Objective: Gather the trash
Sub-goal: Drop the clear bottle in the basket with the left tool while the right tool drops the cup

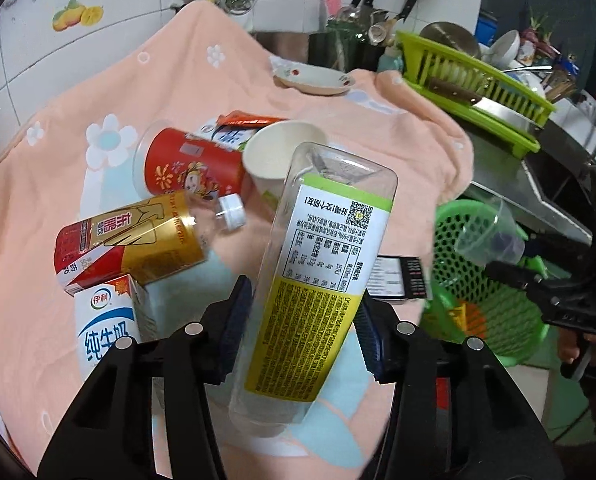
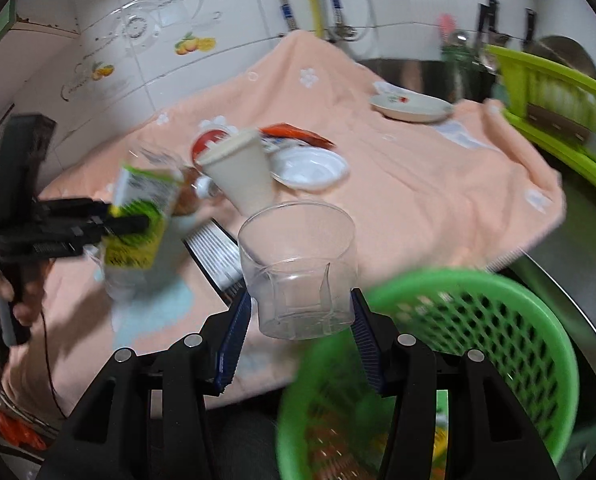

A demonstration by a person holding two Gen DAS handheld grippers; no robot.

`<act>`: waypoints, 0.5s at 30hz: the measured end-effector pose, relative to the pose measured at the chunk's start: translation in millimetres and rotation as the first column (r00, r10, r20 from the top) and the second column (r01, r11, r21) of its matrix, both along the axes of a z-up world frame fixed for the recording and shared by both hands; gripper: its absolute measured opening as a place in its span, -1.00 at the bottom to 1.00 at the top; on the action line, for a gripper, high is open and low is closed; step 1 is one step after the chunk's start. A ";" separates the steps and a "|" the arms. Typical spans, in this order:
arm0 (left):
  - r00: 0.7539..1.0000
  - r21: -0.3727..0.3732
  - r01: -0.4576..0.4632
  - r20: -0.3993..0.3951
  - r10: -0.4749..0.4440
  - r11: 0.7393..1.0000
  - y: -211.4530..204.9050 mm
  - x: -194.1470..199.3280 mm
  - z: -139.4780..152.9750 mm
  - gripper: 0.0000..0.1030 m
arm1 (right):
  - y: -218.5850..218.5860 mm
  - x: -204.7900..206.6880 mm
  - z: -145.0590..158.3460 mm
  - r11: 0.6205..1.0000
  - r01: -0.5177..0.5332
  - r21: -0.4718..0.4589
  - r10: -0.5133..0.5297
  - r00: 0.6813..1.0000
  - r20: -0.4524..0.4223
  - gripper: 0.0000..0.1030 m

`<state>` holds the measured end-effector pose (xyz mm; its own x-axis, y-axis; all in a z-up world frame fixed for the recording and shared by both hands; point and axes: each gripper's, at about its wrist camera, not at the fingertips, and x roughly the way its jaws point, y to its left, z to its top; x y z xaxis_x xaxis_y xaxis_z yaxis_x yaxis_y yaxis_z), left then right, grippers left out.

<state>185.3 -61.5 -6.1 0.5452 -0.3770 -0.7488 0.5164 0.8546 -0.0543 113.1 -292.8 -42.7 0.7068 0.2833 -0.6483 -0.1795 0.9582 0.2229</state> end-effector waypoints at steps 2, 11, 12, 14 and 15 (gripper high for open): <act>1.000 -0.025 0.013 -0.003 -0.013 1.000 -4.7 -6.0 5.8 -0.05 | -13.3 -13.2 -9.0 0.999 0.040 -0.024 -0.041 0.999 -0.021 -0.05; 0.992 -0.082 0.123 0.010 -0.123 0.989 -51.3 -30.1 25.1 -0.05 | -65.2 -52.4 -40.7 0.984 0.175 -0.044 -0.179 0.979 -0.097 0.20; 0.991 -0.087 0.135 0.010 -0.134 0.987 -56.5 -31.6 25.5 -0.06 | -69.3 -56.7 -41.6 0.982 0.186 -0.045 -0.189 0.977 -0.094 0.20; 0.987 -0.092 0.161 0.010 -0.161 0.983 -71.5 -36.3 26.0 -0.06 | -75.5 -63.6 -41.6 0.978 0.203 -0.056 -0.208 0.974 -0.086 0.21; 0.984 -0.096 0.177 0.007 -0.177 0.979 -81.0 -38.8 25.3 -0.06 | -77.7 -65.7 -41.4 0.976 0.210 -0.060 -0.214 0.973 -0.083 0.21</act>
<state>146.5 -142.5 19.2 0.4618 -0.5377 -0.7054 0.6591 0.7402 -0.1328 47.4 -370.5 -84.1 0.6866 0.0986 -0.7203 0.0469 0.9827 0.1792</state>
